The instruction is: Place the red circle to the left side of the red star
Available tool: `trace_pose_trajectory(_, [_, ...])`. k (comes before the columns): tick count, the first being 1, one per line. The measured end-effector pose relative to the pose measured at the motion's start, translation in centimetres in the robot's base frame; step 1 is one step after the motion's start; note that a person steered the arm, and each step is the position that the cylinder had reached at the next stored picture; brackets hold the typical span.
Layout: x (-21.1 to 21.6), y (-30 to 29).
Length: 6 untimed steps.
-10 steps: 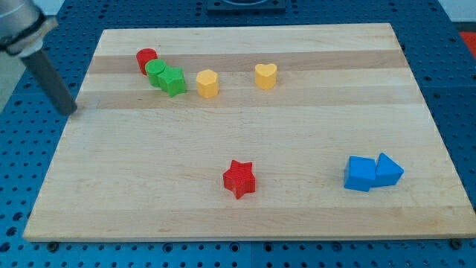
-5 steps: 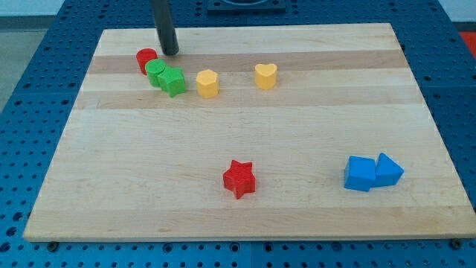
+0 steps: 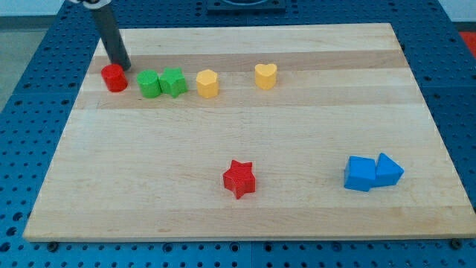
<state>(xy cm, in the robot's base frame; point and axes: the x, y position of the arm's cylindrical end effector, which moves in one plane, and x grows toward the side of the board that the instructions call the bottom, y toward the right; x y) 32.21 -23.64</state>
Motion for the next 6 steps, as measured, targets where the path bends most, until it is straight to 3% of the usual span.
trace_pose_trajectory(1, [4.9,1.0])
trace_pose_trajectory(2, [7.0,2.6])
trace_pose_trajectory(4, [2.4,-0.4])
trace_pose_trajectory(5, [4.1,-3.8])
trace_pose_trajectory(6, [8.7,-2.9])
